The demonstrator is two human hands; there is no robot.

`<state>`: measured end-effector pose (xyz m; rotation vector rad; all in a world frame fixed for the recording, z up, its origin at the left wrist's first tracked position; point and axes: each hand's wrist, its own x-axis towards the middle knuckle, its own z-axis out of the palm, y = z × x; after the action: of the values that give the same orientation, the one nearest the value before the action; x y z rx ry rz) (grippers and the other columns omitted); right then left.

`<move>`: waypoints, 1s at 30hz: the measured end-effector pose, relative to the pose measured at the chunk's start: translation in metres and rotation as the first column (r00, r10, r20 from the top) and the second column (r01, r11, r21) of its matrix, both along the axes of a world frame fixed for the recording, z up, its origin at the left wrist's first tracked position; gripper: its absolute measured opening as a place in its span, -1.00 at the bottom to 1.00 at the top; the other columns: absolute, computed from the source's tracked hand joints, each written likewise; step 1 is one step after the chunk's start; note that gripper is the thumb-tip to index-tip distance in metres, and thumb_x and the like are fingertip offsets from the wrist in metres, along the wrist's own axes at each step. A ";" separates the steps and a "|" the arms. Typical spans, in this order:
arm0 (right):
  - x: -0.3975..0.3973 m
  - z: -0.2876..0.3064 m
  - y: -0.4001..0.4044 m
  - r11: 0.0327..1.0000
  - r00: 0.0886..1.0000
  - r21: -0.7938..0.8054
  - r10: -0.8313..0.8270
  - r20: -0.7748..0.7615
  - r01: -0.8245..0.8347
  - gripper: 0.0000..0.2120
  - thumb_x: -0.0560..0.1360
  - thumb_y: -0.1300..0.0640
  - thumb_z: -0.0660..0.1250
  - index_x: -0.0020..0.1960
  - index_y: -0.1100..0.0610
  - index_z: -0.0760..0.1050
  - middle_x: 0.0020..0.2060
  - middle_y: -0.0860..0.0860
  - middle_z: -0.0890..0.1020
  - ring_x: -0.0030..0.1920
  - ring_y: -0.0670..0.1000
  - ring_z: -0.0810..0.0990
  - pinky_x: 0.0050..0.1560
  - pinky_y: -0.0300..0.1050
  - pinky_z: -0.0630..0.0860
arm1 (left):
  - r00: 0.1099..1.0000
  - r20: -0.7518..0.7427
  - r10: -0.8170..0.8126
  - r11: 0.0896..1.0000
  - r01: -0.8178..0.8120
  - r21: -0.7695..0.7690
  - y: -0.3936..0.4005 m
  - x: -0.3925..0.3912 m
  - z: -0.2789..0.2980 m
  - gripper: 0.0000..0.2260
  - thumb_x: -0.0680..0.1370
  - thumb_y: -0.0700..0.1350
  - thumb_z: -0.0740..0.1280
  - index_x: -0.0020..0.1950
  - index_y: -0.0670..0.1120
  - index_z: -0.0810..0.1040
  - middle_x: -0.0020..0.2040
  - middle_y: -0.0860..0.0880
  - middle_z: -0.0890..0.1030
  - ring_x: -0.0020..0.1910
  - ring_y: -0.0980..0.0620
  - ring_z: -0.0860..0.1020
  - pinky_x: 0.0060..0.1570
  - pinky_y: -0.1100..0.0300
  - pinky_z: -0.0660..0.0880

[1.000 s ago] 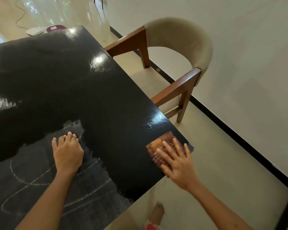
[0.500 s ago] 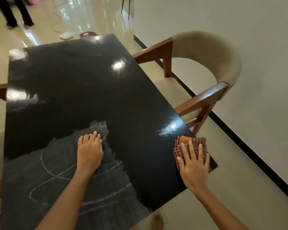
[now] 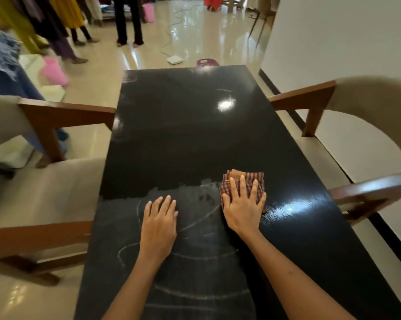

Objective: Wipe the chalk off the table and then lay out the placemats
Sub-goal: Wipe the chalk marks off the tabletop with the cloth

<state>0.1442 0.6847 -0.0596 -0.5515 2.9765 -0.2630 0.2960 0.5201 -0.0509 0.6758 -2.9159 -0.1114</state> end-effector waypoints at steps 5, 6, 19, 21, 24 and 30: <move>0.016 0.000 -0.062 0.996 0.996 -0.017 0.083 -0.017 -0.084 -0.43 0.58 -0.20 -0.11 0.57 -0.11 0.07 0.57 -0.01 0.07 0.55 0.22 -0.10 0.45 0.35 -0.14 | 0.964 -0.052 0.262 0.964 -0.258 0.068 -0.036 0.053 0.003 -0.58 0.58 -0.03 0.04 0.16 -0.21 0.60 0.11 -0.16 0.62 0.14 -0.14 0.53 0.16 -0.06 0.46; 0.027 0.000 -0.079 0.992 0.993 -0.031 0.120 -0.018 -0.120 -0.42 0.56 -0.20 -0.11 0.56 -0.10 0.11 0.57 0.00 0.10 0.55 0.23 -0.07 0.44 0.36 -0.14 | 0.954 -0.063 0.293 0.955 -0.289 0.070 -0.044 0.064 0.003 -0.57 0.57 -0.03 0.04 0.16 -0.23 0.60 0.10 -0.17 0.63 0.12 -0.14 0.54 0.13 -0.06 0.47; 0.106 0.002 -0.178 0.813 0.821 -0.113 0.569 -0.052 -0.570 -0.48 0.62 -0.18 -0.03 0.55 -0.10 0.14 0.56 0.01 0.12 0.56 0.19 -0.05 0.48 0.32 -0.18 | 0.963 -0.146 0.225 0.971 -0.234 -0.047 -0.065 0.088 -0.013 -0.62 0.56 -0.10 0.10 0.09 -0.26 0.64 0.05 -0.20 0.66 0.02 -0.13 0.62 0.11 -0.02 0.52; 0.094 0.001 -0.167 0.835 0.841 -0.094 0.538 -0.064 -0.542 -0.48 0.62 -0.18 -0.05 0.55 -0.10 0.13 0.56 0.01 0.11 0.56 0.19 -0.08 0.48 0.33 -0.18 | 0.963 -0.146 0.227 0.969 -0.238 -0.062 -0.064 0.088 -0.016 -0.61 0.56 -0.10 0.09 0.09 -0.25 0.64 0.06 -0.20 0.66 0.03 -0.14 0.61 0.13 -0.03 0.51; 0.074 0.000 -0.145 0.922 0.926 -0.085 0.373 -0.062 -0.378 -0.47 0.59 -0.19 -0.03 0.53 -0.09 0.20 0.54 0.02 0.19 0.55 0.22 -0.02 0.47 0.34 -0.16 | 0.963 -0.164 0.214 0.969 -0.231 -0.089 -0.065 0.088 -0.020 -0.61 0.57 -0.10 0.08 0.10 -0.25 0.64 0.08 -0.20 0.66 0.04 -0.15 0.61 0.16 -0.03 0.49; 0.048 -0.003 -0.104 0.976 0.971 -0.010 0.215 -0.109 -0.217 -0.40 0.56 -0.23 -0.04 0.52 -0.01 0.26 0.50 0.12 0.27 0.51 0.29 0.12 0.46 0.31 -0.15 | 0.945 -0.203 0.256 0.962 -0.269 -0.038 -0.066 0.088 -0.024 -0.62 0.57 -0.10 0.09 0.10 -0.24 0.64 0.08 -0.17 0.66 0.05 -0.12 0.60 0.17 0.01 0.47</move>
<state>0.1924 0.5807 -0.0625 -0.9127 2.9829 -0.2540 0.3841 0.4542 -0.0748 0.9747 -2.6030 -0.0490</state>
